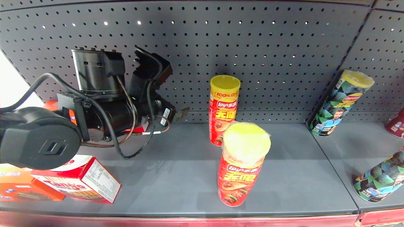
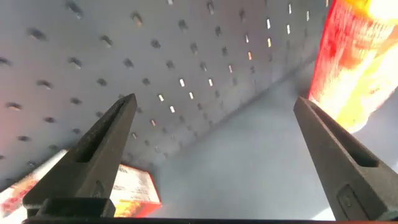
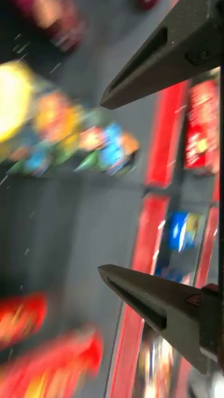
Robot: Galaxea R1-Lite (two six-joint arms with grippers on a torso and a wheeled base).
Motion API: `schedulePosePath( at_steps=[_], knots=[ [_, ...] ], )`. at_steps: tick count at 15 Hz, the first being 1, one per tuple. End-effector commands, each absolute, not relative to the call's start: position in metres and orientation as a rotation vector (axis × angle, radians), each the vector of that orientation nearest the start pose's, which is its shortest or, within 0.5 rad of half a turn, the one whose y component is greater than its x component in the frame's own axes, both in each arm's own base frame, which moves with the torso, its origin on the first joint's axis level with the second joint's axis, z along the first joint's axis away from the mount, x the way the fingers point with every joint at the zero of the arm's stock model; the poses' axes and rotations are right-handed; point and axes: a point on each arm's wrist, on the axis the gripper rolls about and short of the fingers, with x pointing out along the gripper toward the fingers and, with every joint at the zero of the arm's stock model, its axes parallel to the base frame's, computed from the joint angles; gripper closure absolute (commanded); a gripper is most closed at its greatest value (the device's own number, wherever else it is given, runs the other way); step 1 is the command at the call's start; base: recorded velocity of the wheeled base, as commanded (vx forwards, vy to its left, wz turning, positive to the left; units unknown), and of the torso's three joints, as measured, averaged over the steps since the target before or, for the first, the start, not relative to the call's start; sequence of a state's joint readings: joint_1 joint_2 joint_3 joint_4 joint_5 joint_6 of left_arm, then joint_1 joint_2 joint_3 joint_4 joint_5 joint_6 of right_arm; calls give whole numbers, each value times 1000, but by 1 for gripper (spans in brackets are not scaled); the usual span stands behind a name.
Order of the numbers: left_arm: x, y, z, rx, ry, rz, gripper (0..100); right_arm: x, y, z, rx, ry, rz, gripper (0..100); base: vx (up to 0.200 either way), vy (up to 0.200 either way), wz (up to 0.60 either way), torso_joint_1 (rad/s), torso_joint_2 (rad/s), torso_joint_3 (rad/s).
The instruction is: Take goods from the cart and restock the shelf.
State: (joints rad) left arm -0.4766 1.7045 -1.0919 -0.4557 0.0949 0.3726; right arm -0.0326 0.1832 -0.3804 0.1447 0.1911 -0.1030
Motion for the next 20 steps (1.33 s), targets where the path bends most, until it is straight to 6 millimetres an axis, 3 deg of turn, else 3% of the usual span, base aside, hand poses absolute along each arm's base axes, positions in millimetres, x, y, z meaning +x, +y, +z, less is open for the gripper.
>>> schedulePosePath(
  at_steps=[1,4,10,11,16,20],
  knots=[
    [287,-146,239,410,65,-403,0,-24,9,223,-100,-41,344,0,0,0,0,0,0,0],
    [282,-144,233,409,61,-406,0,-2,11,243,-112,-2,472,0,0,0,0,0,0,0],
    [279,-141,236,402,44,-401,0,60,24,258,-215,123,715,0,0,0,0,0,0,0],
    [279,-141,236,402,46,-401,0,62,25,259,-218,125,718,0,0,0,0,0,0,0],
    [274,-137,236,399,42,-397,0,115,74,264,-268,113,793,0,0,0,0,0,0,0],
    [271,-134,236,372,48,-393,0,134,91,261,-277,136,814,0,0,0,0,0,0,0]
  ],
)
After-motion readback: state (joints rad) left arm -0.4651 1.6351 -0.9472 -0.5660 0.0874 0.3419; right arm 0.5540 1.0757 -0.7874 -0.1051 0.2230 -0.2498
